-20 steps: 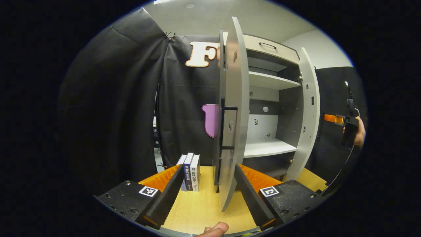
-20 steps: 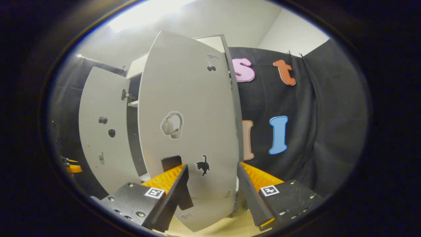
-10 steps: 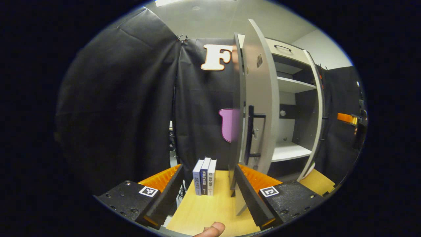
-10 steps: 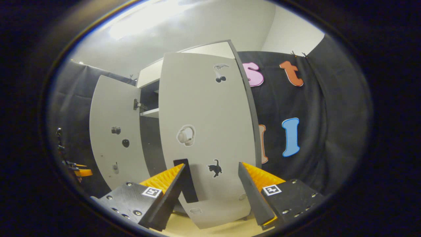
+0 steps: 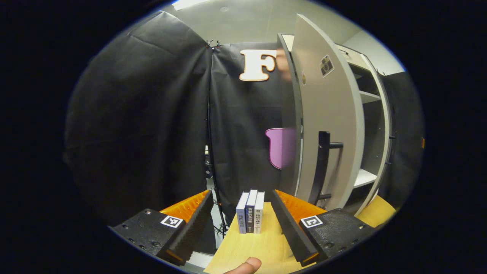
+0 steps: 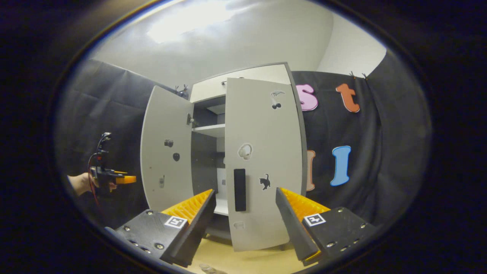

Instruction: Grasp the bottle in the cabinet with the left hand and place it on the coaster, then close the right door with the right hand and the left door with the left hand.

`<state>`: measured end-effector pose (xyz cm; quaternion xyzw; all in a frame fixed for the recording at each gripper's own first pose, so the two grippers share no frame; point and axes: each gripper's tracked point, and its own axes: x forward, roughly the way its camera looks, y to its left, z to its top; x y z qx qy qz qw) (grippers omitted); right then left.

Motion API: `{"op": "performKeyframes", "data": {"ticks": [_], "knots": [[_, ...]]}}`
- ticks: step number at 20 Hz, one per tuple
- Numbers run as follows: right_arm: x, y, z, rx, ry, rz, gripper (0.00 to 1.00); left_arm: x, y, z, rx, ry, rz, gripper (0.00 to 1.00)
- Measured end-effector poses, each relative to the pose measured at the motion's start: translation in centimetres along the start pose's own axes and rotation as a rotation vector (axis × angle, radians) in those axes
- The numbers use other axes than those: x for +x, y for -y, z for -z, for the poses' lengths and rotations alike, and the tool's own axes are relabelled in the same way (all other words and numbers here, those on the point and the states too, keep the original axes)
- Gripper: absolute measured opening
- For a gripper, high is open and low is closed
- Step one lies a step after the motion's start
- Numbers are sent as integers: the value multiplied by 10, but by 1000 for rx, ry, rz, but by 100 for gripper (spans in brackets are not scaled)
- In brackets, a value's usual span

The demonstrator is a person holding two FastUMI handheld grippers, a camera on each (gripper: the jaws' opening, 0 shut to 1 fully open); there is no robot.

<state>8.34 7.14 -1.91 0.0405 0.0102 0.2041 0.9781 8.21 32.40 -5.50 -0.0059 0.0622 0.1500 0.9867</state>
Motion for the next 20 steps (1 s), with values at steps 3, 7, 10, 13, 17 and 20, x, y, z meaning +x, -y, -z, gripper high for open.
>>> {"op": "performKeyframes", "data": {"ticks": [3, 7, 10, 13, 17, 20], "knots": [[-38, -8, 10, -1, -9, -12, 96, 15, 12, -6, -36, -12, 4, 96], [-90, 12, 18, -48, -21, 61, 95, 27, 59, -24, -13, 27, 102, 100], [-122, 31, 23, -30, -38, 114, 92, 25, 67, -29, -13, 46, 89, 87], [-151, 39, 28, -15, -40, 161, 95, 22, 90, -27, -29, 17, 137, 87], [-171, 47, 30, -4, -14, 205, 96, 16, 122, -27, -4, 8, 177, 89], [-177, 51, 31, 5, -24, 223, 96, 15, 133, -29, 9, 27, 177, 89]]}}
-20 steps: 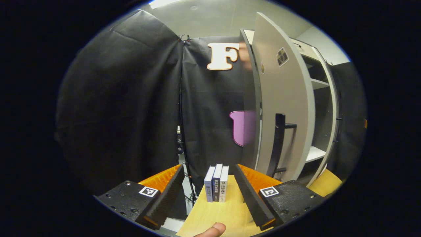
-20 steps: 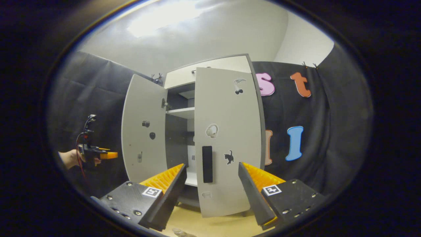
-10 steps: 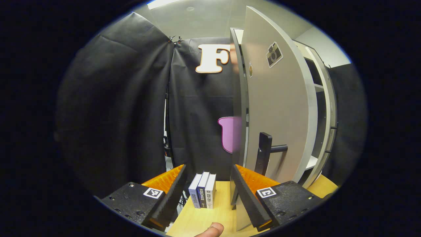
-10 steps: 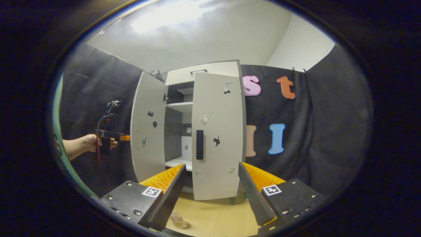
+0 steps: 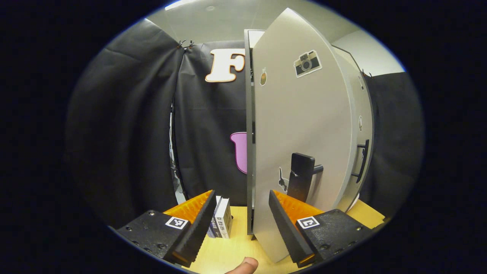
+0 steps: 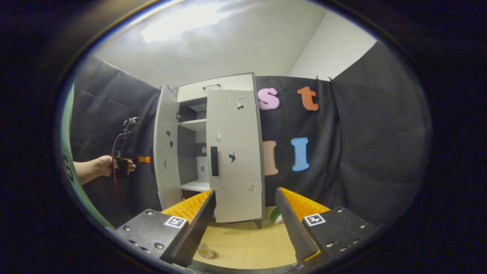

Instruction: Grasp the bottle in the cabinet with the left hand and place it on the coaster, then close the right door with the right hand and the left door with the left hand.

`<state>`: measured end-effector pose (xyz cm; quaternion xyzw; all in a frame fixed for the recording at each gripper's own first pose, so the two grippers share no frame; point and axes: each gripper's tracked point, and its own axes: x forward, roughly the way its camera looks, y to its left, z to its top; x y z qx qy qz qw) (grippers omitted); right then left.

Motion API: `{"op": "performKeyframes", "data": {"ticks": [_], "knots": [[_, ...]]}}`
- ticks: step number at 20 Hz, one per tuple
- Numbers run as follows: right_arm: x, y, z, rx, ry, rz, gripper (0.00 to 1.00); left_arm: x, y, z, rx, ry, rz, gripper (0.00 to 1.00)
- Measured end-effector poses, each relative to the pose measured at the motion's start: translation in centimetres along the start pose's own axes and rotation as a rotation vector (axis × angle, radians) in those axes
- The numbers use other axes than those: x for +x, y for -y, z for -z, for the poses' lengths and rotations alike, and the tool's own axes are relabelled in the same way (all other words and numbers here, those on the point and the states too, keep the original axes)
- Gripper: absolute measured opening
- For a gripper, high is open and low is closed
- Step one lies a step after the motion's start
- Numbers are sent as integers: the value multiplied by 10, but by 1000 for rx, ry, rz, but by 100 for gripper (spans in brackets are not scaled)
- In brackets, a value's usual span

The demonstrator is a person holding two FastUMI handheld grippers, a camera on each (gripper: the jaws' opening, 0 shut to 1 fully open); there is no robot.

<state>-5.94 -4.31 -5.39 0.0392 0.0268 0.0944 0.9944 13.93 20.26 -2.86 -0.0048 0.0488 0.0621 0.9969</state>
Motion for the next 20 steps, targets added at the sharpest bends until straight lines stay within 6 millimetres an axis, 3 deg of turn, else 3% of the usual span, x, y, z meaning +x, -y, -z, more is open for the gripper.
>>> {"op": "performKeyframes", "data": {"ticks": [5, 20], "knots": [[-10, 0, -2, -18, 2, 19, 96, 7, 27, 0, -29, -8, 49, 89], [-3, 8, 4, 10, 4, 85, 96, 27, 62, -6, -6, 11, 92, 89]]}}
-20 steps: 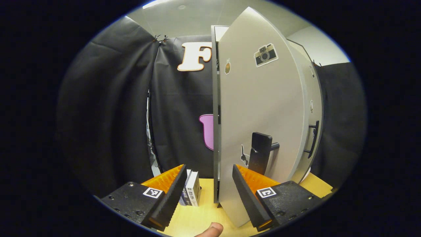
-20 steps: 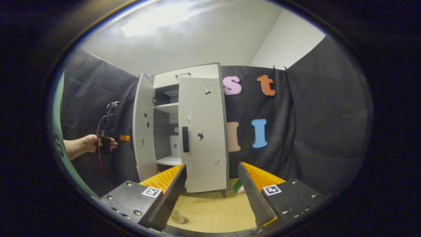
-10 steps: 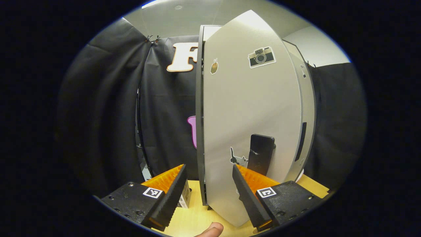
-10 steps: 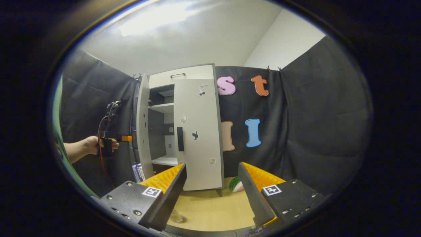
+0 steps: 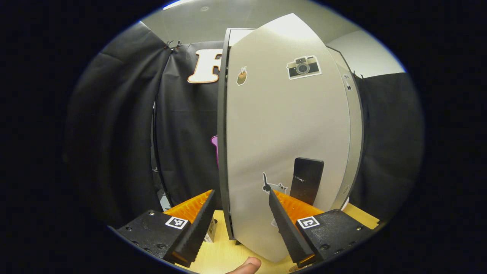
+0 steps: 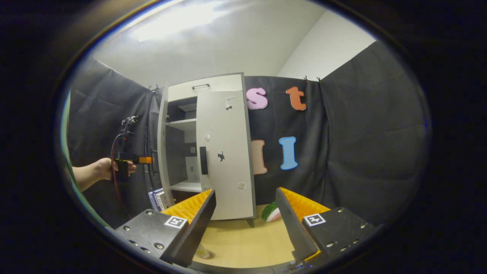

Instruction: Grasp the bottle in the cabinet with the left hand and place it on the coaster, then close the right door with the right hand and the left door with the left hand.

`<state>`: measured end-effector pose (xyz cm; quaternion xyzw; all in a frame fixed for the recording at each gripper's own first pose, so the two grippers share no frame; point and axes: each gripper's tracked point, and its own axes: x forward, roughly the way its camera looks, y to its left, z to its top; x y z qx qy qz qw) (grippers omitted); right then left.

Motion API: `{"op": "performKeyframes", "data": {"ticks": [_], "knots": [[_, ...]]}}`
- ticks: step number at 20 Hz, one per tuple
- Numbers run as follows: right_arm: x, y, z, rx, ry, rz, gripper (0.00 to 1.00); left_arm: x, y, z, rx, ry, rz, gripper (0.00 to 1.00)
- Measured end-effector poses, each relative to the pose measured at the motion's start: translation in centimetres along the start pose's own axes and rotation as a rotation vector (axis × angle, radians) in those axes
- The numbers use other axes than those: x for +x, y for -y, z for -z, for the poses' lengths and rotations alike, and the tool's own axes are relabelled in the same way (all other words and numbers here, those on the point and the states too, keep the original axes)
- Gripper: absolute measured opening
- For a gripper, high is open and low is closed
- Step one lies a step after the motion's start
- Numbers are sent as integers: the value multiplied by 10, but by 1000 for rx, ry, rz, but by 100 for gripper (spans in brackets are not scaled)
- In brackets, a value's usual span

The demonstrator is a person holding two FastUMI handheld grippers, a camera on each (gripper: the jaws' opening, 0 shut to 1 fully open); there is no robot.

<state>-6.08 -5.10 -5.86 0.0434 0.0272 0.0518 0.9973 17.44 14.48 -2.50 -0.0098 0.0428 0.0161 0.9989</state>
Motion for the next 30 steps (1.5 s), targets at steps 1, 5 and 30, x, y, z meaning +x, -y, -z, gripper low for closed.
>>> {"op": "performKeyframes", "data": {"ticks": [1, 5, 30], "knots": [[2, 0, 0, -1, -1, 2, 96, 2, 4, -1, 0, 1, 8, 89], [9, 3, 0, -11, -8, 12, 95, 5, 23, -1, -1, 9, 42, 89], [129, -53, -36, 7, 1, 38, 95, -59, 47, 37, 46, -34, 9, 93]]}}
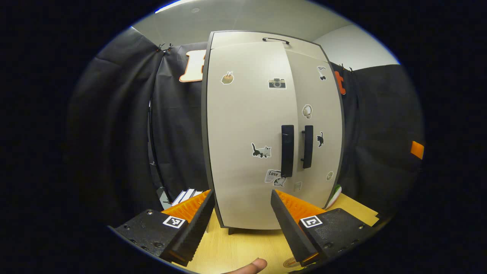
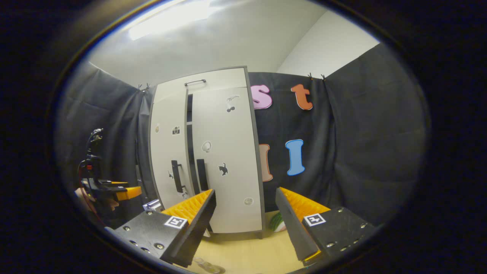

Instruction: Grasp the bottle in the cabinet with the left hand and place it on the coaster, then close the right door with the right hand and the left door with the left hand.

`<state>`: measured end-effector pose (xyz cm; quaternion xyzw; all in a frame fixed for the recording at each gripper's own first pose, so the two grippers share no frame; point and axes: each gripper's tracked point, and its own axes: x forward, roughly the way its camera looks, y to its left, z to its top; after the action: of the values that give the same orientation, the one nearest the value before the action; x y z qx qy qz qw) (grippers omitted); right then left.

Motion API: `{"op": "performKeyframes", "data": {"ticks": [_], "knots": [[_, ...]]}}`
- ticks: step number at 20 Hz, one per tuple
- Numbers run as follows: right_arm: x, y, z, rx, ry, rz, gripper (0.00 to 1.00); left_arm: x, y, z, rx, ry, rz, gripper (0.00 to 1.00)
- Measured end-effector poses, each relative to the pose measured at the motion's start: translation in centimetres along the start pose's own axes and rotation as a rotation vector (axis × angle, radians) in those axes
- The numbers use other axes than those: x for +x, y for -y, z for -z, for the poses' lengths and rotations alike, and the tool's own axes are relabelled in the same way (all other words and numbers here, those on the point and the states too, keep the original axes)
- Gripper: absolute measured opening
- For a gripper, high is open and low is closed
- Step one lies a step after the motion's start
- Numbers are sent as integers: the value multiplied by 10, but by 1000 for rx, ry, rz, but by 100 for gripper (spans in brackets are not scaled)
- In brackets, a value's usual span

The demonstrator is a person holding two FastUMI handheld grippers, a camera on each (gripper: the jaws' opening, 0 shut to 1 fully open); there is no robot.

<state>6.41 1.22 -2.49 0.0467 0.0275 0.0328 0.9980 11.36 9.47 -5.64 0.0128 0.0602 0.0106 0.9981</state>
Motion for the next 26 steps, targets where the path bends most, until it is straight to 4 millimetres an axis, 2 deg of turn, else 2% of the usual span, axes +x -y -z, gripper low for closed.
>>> {"op": "performKeyframes", "data": {"ticks": [3, 7, 11, 13, 14, 16, 18, 19, 20, 23, 26], "knots": [[9, -12, 5, -44, 24, -3, 95, -14, 4, 13, 29, -59, -29, 94], [13, -28, 21, -112, 18, -5, 95, -24, 17, -1, 36, -4, -14, 92], [5, -47, 24, -147, 30, -36, 93, -30, 32, 9, -7, -24, 18, 94], [-3, -61, 22, -156, 56, -82, 96, -34, 34, 15, -22, -28, 19, 94], [-6, -69, 23, -173, 66, -109, 93, -35, 35, 16, -23, -20, 22, 95], [-10, -79, 22, -195, 97, -130, 96, -33, 37, 20, -16, -10, 35, 94], [-13, -99, 36, -182, 88, -182, 93, -29, 40, 26, 3, -14, 61, 94], [-13, -113, 46, -177, 70, -206, 96, -26, 37, 26, 12, -10, 60, 94], [-12, -121, 51, -177, 59, -210, 93, -23, 34, 25, 17, -2, 62, 94], [-3, -136, 60, -160, 19, -205, 95, -15, 25, 17, 18, 29, 58, 94], [9, -146, 58, -152, 9, -202, 93, -7, 18, 11, 35, 41, 49, 94]]}}
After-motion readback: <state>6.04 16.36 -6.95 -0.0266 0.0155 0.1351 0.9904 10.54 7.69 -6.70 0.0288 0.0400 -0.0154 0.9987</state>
